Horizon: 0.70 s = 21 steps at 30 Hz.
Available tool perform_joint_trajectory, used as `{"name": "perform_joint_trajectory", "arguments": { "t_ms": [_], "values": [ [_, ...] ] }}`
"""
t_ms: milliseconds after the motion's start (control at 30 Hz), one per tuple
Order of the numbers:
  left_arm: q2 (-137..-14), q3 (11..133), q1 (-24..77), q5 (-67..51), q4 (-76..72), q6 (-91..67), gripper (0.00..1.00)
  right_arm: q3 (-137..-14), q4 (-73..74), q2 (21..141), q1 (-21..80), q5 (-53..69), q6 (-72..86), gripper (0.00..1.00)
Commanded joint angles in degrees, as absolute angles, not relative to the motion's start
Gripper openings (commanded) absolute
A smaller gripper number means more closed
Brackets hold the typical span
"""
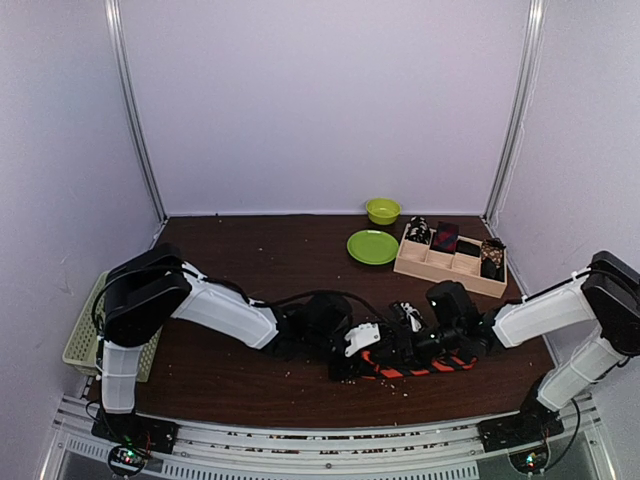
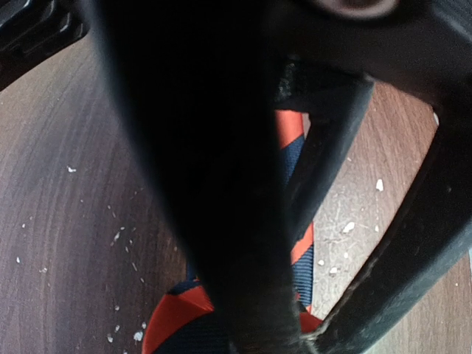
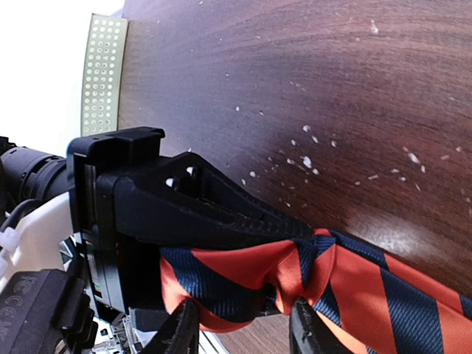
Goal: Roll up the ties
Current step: Roll the tie at the center of the board.
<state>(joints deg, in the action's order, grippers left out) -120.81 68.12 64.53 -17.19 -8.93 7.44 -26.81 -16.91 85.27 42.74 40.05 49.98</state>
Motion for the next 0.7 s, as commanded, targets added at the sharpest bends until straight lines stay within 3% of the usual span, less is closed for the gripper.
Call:
{"name": "perform_joint_trajectory", "arguments": {
  "t_ms": [0, 300, 667],
  "values": [
    [-123.66, 66.35, 64.78, -15.50, 2.28, 8.83, 0.27, -27.46, -19.92, 87.96, 43.50, 38.19, 51.35, 0.40],
    [-123.67, 66.38, 64.78, -15.49, 2.55, 8.96, 0.27, -24.84, -26.34, 81.81, 42.73, 38.17, 56.38, 0.44],
    [-123.66, 66.28, 64.78, -15.21, 2.46, 8.86, 0.27, -23.28, -34.69, 87.57, 43.99, 38.10, 62.17, 0.41]
  ]
}}
